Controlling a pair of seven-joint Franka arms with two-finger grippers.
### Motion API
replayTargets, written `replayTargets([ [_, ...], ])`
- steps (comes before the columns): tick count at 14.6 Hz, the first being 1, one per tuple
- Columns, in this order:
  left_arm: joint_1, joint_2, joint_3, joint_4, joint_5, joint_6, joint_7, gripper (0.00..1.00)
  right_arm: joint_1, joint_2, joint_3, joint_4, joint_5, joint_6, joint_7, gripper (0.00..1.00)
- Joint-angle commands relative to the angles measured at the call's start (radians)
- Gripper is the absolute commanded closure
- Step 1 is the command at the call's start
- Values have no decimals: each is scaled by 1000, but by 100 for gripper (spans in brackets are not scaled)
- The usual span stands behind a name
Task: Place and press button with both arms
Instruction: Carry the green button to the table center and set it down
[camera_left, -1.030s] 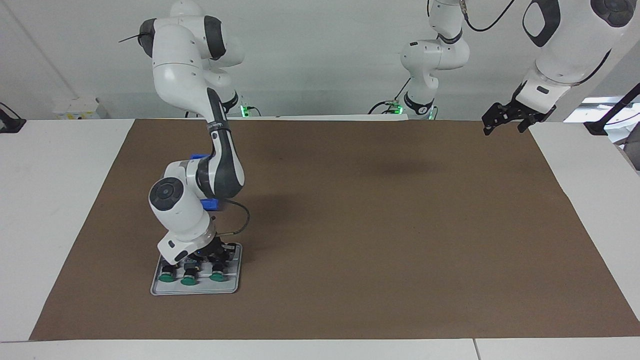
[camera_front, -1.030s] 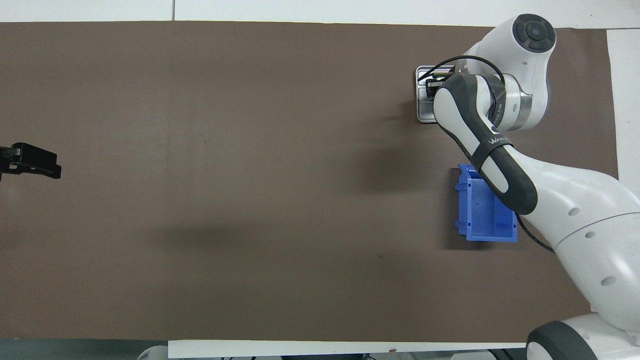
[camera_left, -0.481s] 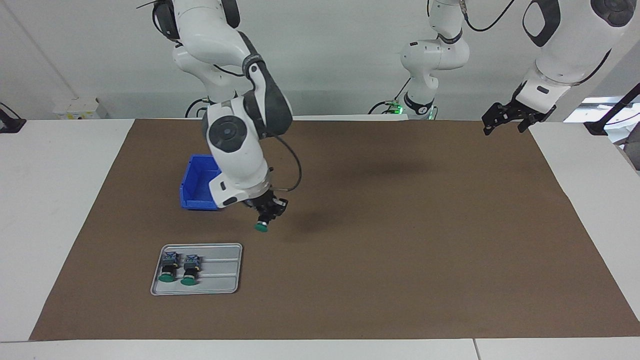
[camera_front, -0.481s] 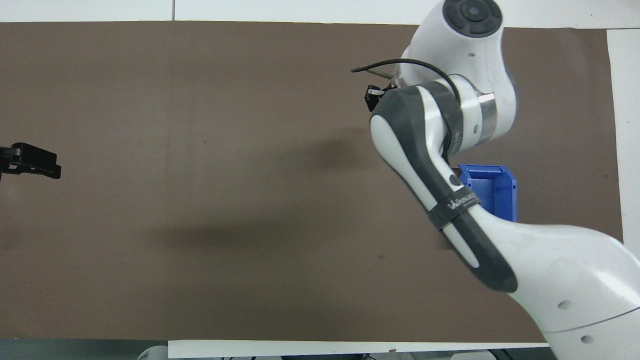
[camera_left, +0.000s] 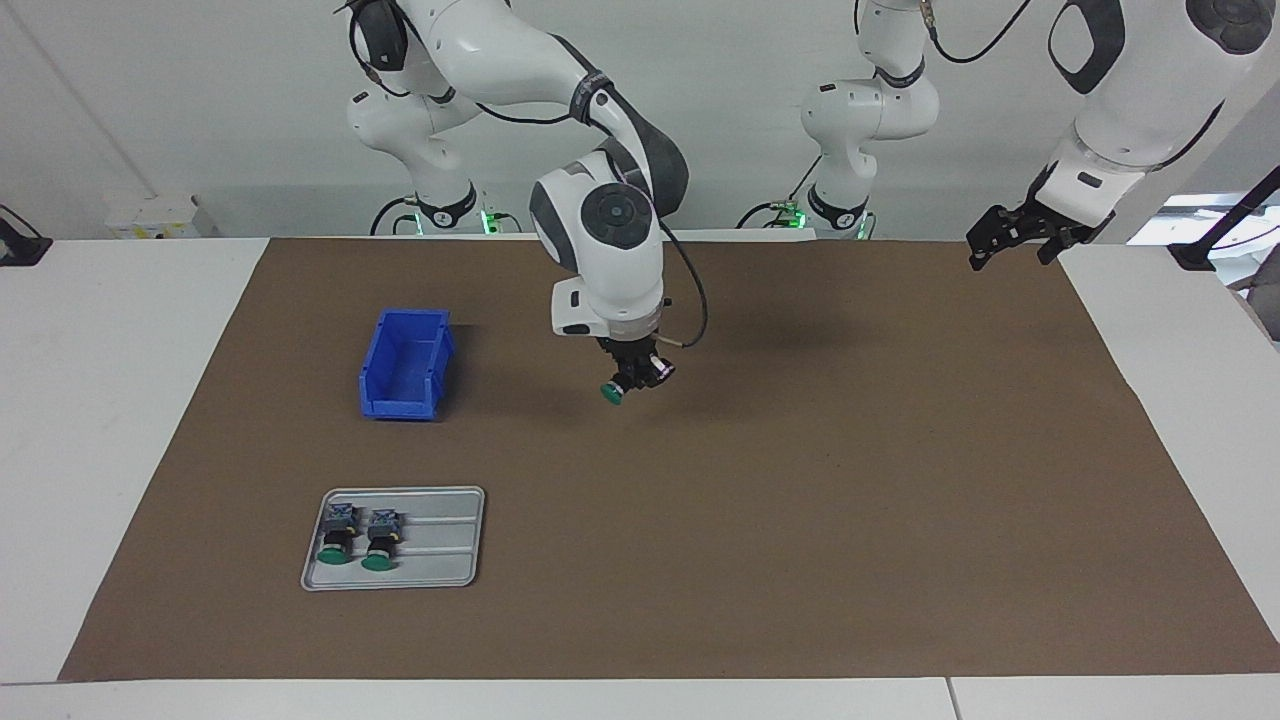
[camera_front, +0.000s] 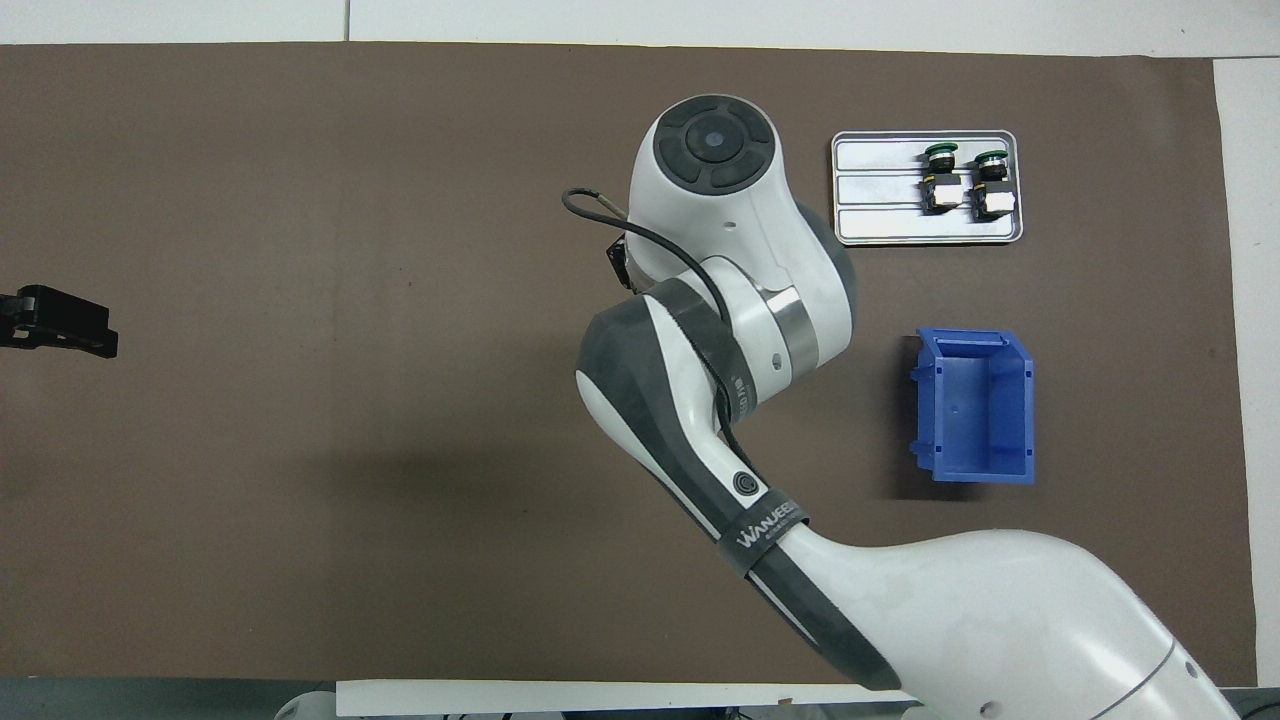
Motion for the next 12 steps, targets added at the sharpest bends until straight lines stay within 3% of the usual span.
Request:
replayTargets([
  [1,5,-24,1,-21,19,-4,-6,0,33,-13,-4,-46,16,13,329,89],
  [3,3,-24,1,-23,19,-2,-6,0,59,20,-4,-46,13,51,582,84],
  [6,5,-24,2,-24,19,-2,-10,0,82,49,-4,-57,7,85,634,84],
  [9,6,-24,4,-24,19,-4,-10,0,103,48,-4,-132,7,226,729,83],
  [12,6,-24,4,-24,19,-4,-10,0,106,40,-4,-170,7,271,738,79],
])
